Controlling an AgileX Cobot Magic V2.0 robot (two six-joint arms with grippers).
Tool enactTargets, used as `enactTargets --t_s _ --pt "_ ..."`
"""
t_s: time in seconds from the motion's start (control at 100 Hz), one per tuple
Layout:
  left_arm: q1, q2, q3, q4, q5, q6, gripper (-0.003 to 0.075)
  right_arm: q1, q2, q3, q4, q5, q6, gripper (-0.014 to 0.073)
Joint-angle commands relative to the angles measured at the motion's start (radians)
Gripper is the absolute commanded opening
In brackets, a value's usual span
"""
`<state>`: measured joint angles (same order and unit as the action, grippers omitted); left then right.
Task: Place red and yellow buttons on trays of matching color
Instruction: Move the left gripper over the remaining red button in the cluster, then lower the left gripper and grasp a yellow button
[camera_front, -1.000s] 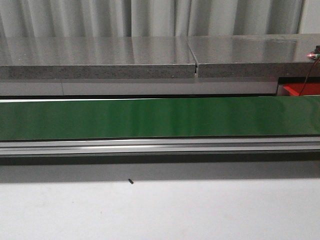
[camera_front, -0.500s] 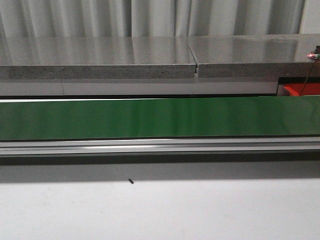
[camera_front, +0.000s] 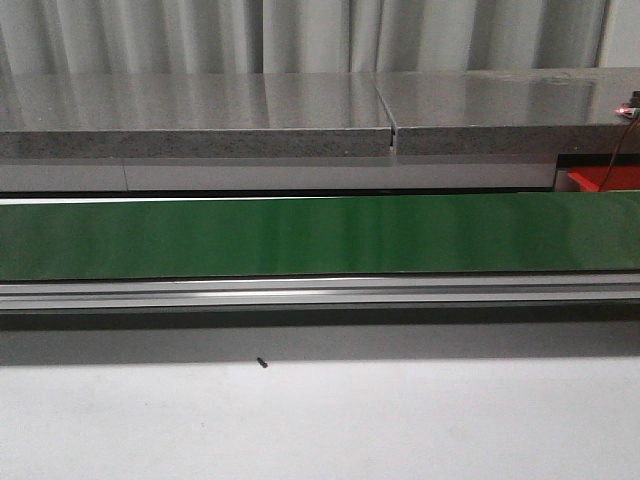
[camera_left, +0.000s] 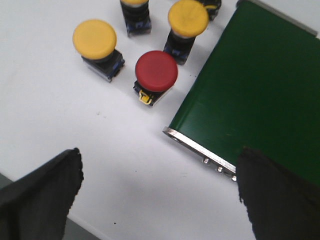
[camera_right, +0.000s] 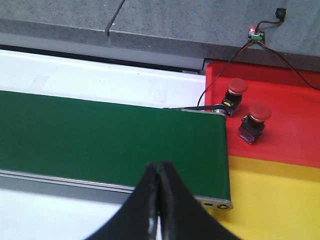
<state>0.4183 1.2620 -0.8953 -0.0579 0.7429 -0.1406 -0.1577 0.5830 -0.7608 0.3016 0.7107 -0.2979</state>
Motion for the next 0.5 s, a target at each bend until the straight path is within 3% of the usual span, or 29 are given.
enactTargets --t_s 0.0,0.28,0.49 --pt "0.026 0.045 -0.048 -0.014 -0.043 -0.057 0.0610 -0.001 0.002 -0.024 0.018 -0.068 -0.008 -0.0066" --pt "0.186 0.189 -0.151 -0.083 0.010 -0.073 0.0585 -0.001 0.002 -0.024 0.018 -0.068 -0.008 -0.0066" --pt "0.215 0.263 -0.240 -0.083 0.020 -0.071 0.0585 -0.001 0.002 -0.024 0.018 -0.068 -0.008 -0.0066"
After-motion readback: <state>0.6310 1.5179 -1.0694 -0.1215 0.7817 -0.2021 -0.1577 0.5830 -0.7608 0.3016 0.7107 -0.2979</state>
